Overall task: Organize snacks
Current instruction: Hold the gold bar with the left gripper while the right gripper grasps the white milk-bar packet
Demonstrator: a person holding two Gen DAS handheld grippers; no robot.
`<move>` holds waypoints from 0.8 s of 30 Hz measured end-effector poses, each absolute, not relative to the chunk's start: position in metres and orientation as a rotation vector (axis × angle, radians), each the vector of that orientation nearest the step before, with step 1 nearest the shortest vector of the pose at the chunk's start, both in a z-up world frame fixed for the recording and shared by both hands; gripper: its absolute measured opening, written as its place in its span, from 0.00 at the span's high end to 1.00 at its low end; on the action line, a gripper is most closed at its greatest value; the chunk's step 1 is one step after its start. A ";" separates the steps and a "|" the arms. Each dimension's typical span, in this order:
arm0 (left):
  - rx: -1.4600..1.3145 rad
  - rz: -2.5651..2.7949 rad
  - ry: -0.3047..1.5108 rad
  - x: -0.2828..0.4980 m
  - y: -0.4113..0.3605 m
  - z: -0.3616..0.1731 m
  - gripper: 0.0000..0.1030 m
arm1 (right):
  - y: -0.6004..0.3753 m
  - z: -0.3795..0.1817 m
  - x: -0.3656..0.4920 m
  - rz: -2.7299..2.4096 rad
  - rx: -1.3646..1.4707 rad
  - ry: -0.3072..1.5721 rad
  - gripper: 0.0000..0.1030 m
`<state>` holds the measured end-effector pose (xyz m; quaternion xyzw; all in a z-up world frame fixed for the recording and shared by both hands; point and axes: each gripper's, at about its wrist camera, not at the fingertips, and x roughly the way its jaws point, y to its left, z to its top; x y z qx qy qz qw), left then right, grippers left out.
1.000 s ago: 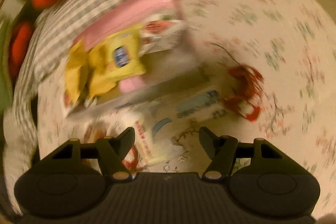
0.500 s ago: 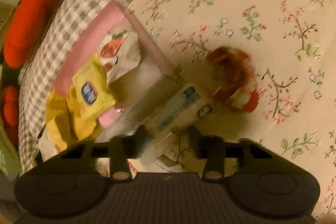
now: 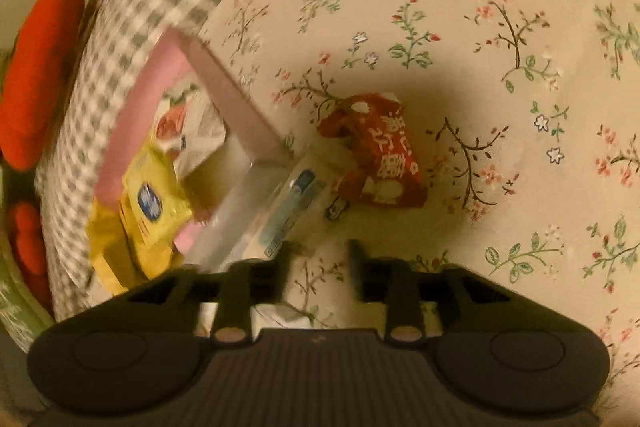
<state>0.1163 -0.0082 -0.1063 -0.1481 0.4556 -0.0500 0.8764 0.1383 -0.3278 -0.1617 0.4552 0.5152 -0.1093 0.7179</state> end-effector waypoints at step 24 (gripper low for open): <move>-0.322 -0.156 0.947 0.118 -0.009 -0.100 0.77 | -0.297 -0.142 0.150 -0.106 0.278 1.239 0.49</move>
